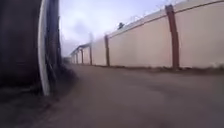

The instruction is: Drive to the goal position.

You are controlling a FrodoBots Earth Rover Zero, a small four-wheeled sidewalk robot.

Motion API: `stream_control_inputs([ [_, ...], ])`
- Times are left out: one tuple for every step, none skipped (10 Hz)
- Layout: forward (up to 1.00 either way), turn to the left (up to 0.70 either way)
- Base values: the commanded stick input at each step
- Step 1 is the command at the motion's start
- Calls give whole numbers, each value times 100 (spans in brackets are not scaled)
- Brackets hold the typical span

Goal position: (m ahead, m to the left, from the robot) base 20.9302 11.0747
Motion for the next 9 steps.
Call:
stream_control_inputs([
  [50, 0],
  [50, 0],
  [50, 0],
  [50, 0],
  [50, 4],
  [50, 40],
  [50, 50],
  [50, 50],
  [50, 33],
])
